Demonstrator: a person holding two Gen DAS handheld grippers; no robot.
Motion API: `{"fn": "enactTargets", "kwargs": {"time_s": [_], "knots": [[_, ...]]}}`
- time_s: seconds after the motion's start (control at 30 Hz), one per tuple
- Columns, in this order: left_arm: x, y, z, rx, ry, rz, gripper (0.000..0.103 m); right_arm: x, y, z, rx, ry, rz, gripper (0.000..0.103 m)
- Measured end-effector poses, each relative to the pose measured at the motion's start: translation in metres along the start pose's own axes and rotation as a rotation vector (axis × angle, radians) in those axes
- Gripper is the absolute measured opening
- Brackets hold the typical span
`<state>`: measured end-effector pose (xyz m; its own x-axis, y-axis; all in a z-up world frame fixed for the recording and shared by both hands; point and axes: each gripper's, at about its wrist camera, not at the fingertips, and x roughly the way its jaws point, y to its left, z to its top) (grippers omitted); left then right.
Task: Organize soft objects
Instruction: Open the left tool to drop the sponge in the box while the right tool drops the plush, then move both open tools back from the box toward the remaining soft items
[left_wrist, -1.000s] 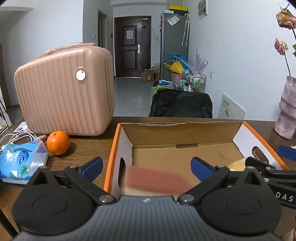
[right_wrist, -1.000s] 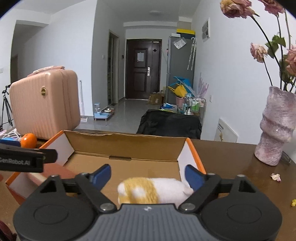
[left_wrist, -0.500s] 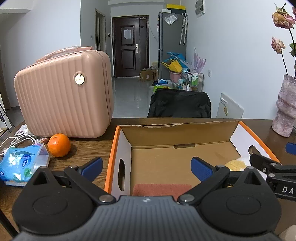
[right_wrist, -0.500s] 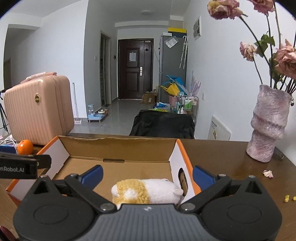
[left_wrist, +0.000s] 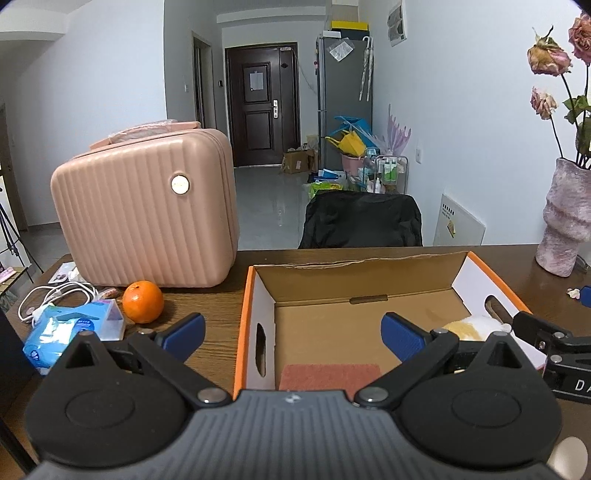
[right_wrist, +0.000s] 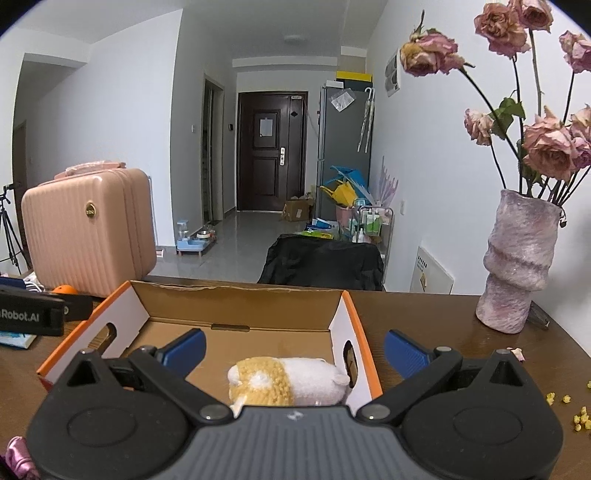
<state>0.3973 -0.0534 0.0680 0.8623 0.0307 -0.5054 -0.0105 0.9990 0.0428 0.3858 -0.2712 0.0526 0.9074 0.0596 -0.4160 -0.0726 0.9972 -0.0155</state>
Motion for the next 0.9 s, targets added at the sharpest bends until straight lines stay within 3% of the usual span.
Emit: {"fn": "enactTargets", "kwargs": {"time_s": [0.9], "knots": [[-0.107,0.027,-0.051,0.011,-0.048,-0.018,0.103,-0.117,0.0,-0.035,-0.028,-0.081,0.03,0.103]]}}
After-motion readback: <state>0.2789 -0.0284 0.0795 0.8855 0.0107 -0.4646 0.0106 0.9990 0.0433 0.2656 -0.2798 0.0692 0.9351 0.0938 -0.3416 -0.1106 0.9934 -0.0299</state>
